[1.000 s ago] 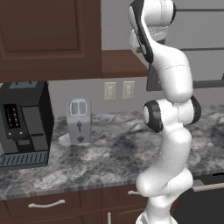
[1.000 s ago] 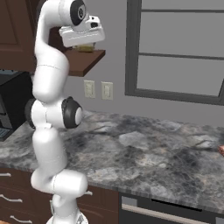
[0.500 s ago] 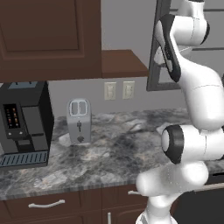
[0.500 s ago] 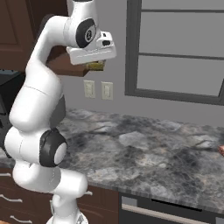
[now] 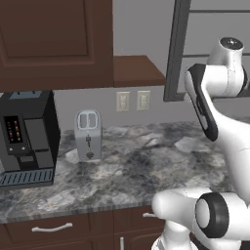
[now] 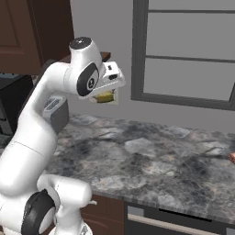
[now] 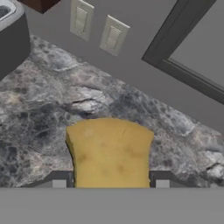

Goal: Locate and retrieve the sponge and bar soap from the cabinet. Place them next to the sink.

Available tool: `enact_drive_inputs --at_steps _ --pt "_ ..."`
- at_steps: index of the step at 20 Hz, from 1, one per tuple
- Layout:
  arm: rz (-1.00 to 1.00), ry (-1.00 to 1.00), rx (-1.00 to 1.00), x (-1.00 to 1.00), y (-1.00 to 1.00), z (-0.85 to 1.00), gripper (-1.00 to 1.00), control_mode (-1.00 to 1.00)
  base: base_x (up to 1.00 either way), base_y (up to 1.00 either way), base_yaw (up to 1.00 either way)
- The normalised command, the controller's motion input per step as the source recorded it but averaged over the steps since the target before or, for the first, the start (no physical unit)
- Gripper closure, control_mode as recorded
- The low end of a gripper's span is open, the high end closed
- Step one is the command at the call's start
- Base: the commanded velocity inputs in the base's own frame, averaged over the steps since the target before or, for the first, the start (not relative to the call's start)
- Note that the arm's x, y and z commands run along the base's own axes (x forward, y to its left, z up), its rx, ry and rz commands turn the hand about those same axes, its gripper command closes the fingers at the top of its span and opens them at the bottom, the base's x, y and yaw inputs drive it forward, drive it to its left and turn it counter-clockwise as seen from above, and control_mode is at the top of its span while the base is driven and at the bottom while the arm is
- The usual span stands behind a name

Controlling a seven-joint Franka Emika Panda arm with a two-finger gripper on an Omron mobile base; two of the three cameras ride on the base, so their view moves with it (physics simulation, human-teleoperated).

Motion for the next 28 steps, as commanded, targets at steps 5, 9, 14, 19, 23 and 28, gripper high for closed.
enact_drive_inputs --at_steps 5,9,14,19,23,28 --pt "0.01 -0.01 -0.02 -0.07 -0.03 -0.13 1.0 -1.0 0.0 0.0 0.0" --pt "-0.04 0.0 0.0 -0.08 -0.17 -0.05 1.0 -1.0 0.0 0.0 0.0" --pt "-0.02 0.0 0.0 -0.01 -0.09 -0.05 1.0 1.0 0.05 -0.58 -0.02" --pt "0.0 0.0 0.0 0.0 0.0 0.0 1.0 1.0 0.06 -0.82 -0.03" --pt "0.0 0.0 0.0 0.0 0.0 0.0 1.0 1.0 0.12 -0.82 -0.02" --pt "0.0 0.0 0.0 0.0 0.0 0.0 1.0 1.0 0.22 -0.78 0.0"
